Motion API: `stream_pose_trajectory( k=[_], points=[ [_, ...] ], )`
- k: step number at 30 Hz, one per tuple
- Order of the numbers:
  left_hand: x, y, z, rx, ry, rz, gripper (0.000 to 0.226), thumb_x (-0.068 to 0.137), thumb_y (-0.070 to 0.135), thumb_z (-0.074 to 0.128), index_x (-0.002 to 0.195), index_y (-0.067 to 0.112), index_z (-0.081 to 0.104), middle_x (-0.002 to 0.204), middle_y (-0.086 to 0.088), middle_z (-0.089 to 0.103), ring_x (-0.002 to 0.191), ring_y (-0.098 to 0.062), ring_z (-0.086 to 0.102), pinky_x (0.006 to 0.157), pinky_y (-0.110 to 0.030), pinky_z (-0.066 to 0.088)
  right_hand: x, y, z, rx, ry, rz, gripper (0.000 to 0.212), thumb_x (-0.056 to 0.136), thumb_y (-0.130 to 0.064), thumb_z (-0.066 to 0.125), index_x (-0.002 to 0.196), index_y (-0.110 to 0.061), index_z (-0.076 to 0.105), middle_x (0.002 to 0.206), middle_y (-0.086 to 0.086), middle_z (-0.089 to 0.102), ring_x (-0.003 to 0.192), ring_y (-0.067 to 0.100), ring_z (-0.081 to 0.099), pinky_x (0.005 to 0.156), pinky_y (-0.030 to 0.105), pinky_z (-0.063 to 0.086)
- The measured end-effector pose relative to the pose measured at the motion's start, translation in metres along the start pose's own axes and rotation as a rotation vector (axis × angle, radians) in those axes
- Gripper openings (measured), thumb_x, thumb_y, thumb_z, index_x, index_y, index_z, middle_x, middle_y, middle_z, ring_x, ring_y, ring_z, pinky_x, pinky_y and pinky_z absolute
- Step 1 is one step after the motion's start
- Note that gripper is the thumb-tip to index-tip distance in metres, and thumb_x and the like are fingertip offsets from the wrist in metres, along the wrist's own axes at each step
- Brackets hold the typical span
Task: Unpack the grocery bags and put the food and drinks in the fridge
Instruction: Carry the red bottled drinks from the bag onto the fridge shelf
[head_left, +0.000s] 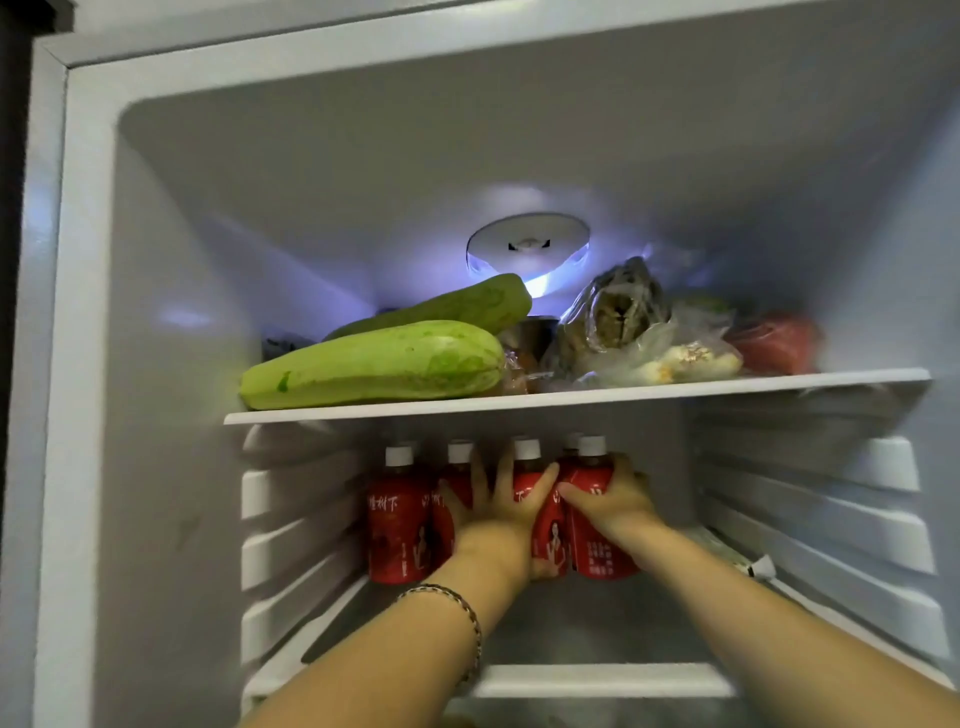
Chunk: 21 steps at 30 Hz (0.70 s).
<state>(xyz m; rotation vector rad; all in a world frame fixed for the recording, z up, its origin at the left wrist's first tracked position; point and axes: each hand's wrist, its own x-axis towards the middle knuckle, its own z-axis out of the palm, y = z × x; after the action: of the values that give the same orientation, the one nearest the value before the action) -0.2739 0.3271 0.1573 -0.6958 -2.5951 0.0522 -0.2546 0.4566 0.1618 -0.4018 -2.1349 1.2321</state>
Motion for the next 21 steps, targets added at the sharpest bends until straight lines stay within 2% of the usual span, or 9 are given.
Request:
stream_pose_trajectory(
  k=[2,5,9,12,15,17,18,19,21],
  points=[
    [0.005,-0.001,0.002,0.012,-0.023,-0.022,0.100,0.080,0.055,0.063,0.145,0.047,-0.012,0.157,-0.009,-0.017,0.141,-0.038,-0.022,0.106,-0.071,-0.002,-0.001,0.002,0.002,0.038,-0.053,0.010,0.068,0.083,-0.027,0.069,0.137,-0.014,0.030,0.134,0.017,0.042,0.120,0.035,0.049,0.102,0.041,0.042],
    [0.006,-0.002,0.003,-0.022,-0.039,-0.032,0.096,0.080,0.052,0.064,0.146,0.047,-0.007,0.157,-0.007,-0.008,0.144,-0.034,-0.017,0.106,-0.071,-0.003,-0.006,0.014,0.007,-0.076,-0.088,-0.010,0.085,0.082,-0.018,0.067,0.146,-0.025,0.011,0.138,0.018,0.037,0.123,0.035,0.047,0.101,0.039,0.042],
    [0.005,0.000,0.002,-0.010,-0.067,-0.053,0.096,0.081,0.052,0.061,0.146,0.046,-0.009,0.158,-0.005,-0.009,0.144,-0.031,-0.016,0.109,-0.068,-0.004,-0.013,0.016,0.017,-0.313,-0.073,0.013,0.098,0.088,-0.029,0.061,0.149,-0.024,-0.015,0.140,0.020,0.029,0.128,0.034,0.042,0.105,0.042,0.040],
    [0.004,0.004,-0.003,-0.004,-0.069,-0.061,0.093,0.086,0.048,0.058,0.146,0.044,-0.013,0.157,-0.006,-0.018,0.145,-0.027,-0.018,0.110,-0.066,-0.005,-0.010,0.013,0.014,-0.387,-0.073,0.008,0.098,0.090,-0.033,0.059,0.148,-0.022,-0.020,0.142,0.021,0.026,0.128,0.034,0.041,0.106,0.042,0.039],
    [-0.004,0.002,-0.009,-0.015,-0.089,-0.051,0.083,0.093,0.040,0.051,0.146,0.043,-0.012,0.157,-0.007,-0.021,0.146,-0.025,-0.014,0.113,-0.061,0.000,-0.015,0.009,0.004,-0.465,-0.151,-0.019,0.102,0.088,-0.028,0.059,0.146,-0.018,-0.025,0.142,0.022,0.029,0.126,0.033,0.045,0.104,0.039,0.040],
    [-0.013,0.001,-0.017,-0.032,-0.129,-0.062,0.075,0.095,0.032,0.048,0.149,0.040,-0.004,0.159,-0.006,-0.013,0.147,-0.027,0.002,0.116,-0.052,0.011,-0.025,0.002,-0.006,-0.537,-0.203,-0.026,0.098,0.088,-0.026,0.058,0.148,-0.008,-0.018,0.143,0.022,0.033,0.128,0.032,0.045,0.104,0.036,0.040],
    [-0.019,0.003,-0.023,-0.045,-0.143,-0.073,0.071,0.094,0.029,0.049,0.150,0.035,0.006,0.160,-0.006,-0.002,0.145,-0.028,0.015,0.116,-0.047,0.019,-0.031,-0.002,-0.012,-0.560,-0.220,-0.045,0.090,0.088,-0.026,0.057,0.148,-0.003,-0.006,0.141,0.021,0.038,0.126,0.032,0.047,0.102,0.034,0.041],
    [-0.026,0.006,-0.031,-0.057,-0.139,-0.080,0.062,0.094,0.026,0.050,0.149,0.028,0.021,0.157,-0.008,0.016,0.139,-0.028,0.030,0.112,-0.043,0.028,-0.038,-0.007,-0.019,-0.570,-0.221,-0.078,0.077,0.088,-0.026,0.056,0.147,-0.001,0.014,0.137,0.019,0.046,0.122,0.032,0.051,0.098,0.033,0.044],
    [-0.045,0.012,-0.046,-0.081,-0.079,-0.069,0.036,0.095,0.025,0.048,0.129,0.016,0.050,0.137,-0.008,0.048,0.121,-0.028,0.051,0.099,-0.037,0.039,-0.059,-0.019,-0.038,-0.566,-0.198,-0.152,0.039,0.087,-0.022,0.053,0.123,-0.005,0.052,0.120,0.016,0.060,0.108,0.032,0.060,0.084,0.029,0.047]
  ],
)
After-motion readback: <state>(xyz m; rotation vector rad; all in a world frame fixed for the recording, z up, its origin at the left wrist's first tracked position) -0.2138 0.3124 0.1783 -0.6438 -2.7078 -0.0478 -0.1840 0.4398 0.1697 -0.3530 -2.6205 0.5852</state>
